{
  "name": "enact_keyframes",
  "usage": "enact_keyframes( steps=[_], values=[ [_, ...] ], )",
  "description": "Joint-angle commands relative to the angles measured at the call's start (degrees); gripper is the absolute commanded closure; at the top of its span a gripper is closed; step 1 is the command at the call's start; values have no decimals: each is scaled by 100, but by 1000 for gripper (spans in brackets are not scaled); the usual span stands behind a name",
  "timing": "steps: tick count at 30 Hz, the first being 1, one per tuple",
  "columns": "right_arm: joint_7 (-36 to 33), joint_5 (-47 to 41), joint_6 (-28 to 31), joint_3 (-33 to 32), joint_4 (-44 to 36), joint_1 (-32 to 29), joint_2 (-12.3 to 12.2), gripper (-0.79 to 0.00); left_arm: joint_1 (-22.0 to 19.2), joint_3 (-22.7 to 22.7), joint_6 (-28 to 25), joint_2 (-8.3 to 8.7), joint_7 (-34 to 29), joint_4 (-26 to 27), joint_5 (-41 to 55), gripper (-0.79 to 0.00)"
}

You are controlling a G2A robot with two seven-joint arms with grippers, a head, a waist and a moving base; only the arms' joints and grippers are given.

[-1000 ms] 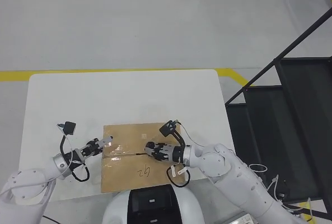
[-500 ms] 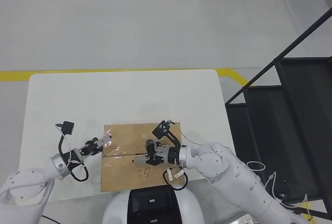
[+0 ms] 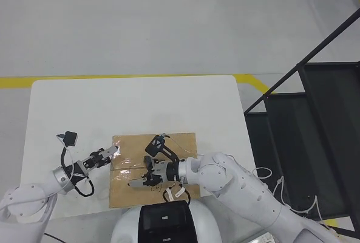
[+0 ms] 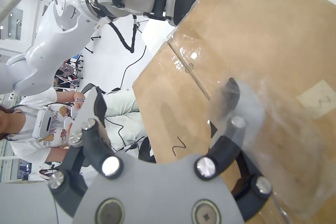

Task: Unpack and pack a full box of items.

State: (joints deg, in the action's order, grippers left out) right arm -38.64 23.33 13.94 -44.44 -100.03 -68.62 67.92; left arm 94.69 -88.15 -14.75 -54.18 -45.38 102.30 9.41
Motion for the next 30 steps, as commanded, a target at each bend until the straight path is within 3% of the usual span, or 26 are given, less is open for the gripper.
enact_keyframes(
  steps=[1,6,11,20,30],
  values=[
    [-9,-16,-51,65,57,68,29,-785,4,-20,-2,1,-6,-19,24,-785],
    [-23,-185,-144,228,167,243,117,-785,-13,-199,-37,2,84,-148,260,-785],
    [-32,-283,-74,248,175,277,145,-785,45,-709,-163,15,155,-436,955,-785],
    [-147,-366,-47,162,138,193,127,-785,358,-1566,-372,37,-4,-765,1857,-785],
    [-34,-400,129,566,490,567,319,-785,758,-2196,-504,22,-151,-977,2408,-785]
  ],
)
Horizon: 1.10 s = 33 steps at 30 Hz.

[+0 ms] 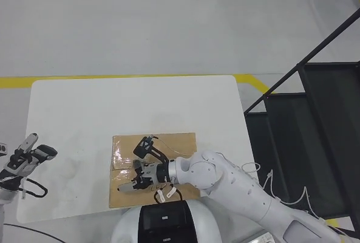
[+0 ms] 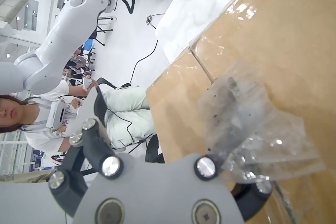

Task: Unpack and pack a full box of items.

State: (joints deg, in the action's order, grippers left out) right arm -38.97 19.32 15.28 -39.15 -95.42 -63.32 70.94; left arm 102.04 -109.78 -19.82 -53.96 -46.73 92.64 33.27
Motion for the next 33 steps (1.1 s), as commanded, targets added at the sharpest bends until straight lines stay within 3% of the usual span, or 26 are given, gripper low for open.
enact_keyframes(
  steps=[1,29,33],
  values=[
    [-7,2,-16,93,82,90,44,-785,45,-65,2,-3,-42,-19,40,-785],
    [14,-355,-176,782,843,936,625,-785,247,-345,13,-97,-235,63,244,-785],
    [-54,-502,-179,629,662,837,594,-785,258,-365,12,-110,-294,119,288,-785]
  ],
)
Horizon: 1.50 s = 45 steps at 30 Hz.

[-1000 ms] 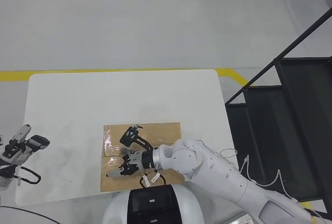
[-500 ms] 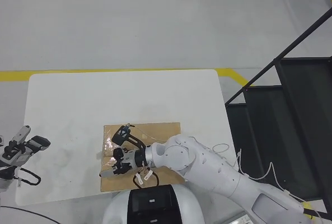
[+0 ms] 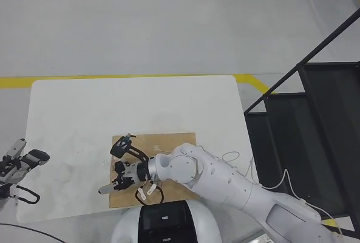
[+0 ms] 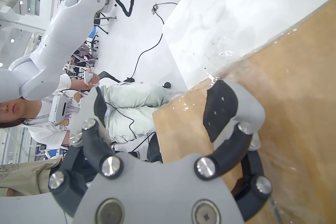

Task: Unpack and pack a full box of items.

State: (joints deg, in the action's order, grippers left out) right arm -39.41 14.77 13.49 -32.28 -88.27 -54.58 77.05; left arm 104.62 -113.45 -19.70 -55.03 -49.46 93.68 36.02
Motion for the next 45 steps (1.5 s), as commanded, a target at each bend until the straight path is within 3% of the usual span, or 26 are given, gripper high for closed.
enact_keyframes(
  steps=[1,12,21,25,37,45],
  values=[
    [-40,-110,-3,-145,-135,-103,-47,-785,-3,7,4,-6,-61,38,43,-785],
    [-647,-537,-38,-1681,-1292,-1367,-598,-785,21,17,60,-17,-832,561,318,-785],
    [-923,-644,116,-2844,-1745,-2384,-935,-785,-14,399,179,-15,-1267,1349,-94,-785],
    [-903,-647,208,-2744,-1678,-2349,-934,-785,-77,528,198,-26,-1112,1411,-250,-785],
    [-679,-847,48,-1591,-687,-1303,-625,-785,3,340,201,-47,-974,1012,-55,-785],
    [-589,-957,-368,-1295,-157,-906,-486,-785,20,272,202,-55,-1052,896,30,-785]
  ],
)
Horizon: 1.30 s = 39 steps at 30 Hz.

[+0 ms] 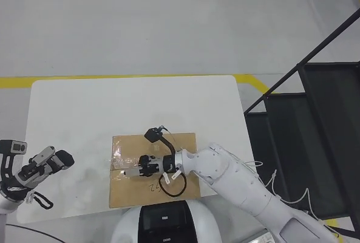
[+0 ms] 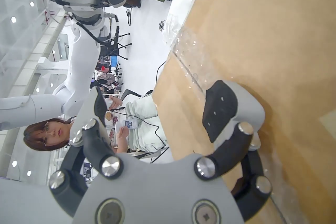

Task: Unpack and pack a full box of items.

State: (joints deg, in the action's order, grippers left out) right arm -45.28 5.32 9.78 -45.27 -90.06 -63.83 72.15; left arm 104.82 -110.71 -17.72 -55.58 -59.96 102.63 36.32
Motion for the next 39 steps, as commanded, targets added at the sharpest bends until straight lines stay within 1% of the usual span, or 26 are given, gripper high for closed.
enact_keyframes(
  steps=[1,4,7,10,13,18,21,27,29,35,39],
  values=[
    [1,-31,12,0,44,37,9,-785,-4,-4,10,-1,-12,9,-6,-785],
    [-71,-141,98,-88,-40,36,-7,-785,-28,24,32,-3,-35,92,-40,-785],
    [-282,-318,271,-330,-345,-122,-85,-785,-41,96,64,-3,-164,264,-29,-785],
    [-531,-531,443,-780,-747,-454,-223,-785,-45,157,109,6,-388,507,-90,-785],
    [-737,-647,558,-1361,-1137,-919,-385,-785,-48,295,230,22,-739,791,-188,-785],
    [-870,-825,681,-2385,-1537,-1757,-615,-785,-178,752,534,58,-1239,1145,-638,-785],
    [-887,-1085,828,-2945,-1612,-2185,-711,-785,-377,1164,738,76,-1320,1230,-1184,-785],
    [-838,-1608,1170,-3832,-1646,-2806,-833,-785,-919,2138,911,40,-913,1076,-1882,-785],
    [-828,-1698,1245,-4038,-1668,-2963,-861,-785,-1106,2394,864,19,-741,1042,-1994,-785],
    [-854,-1868,1377,-4338,-1663,-3237,-914,-785,-1705,3071,859,-51,-354,671,-2234,-785],
    [-897,-1946,1472,-4472,-1685,-3372,-942,-785,-2122,3489,933,-106,-88,250,-2500,-785]
  ],
)
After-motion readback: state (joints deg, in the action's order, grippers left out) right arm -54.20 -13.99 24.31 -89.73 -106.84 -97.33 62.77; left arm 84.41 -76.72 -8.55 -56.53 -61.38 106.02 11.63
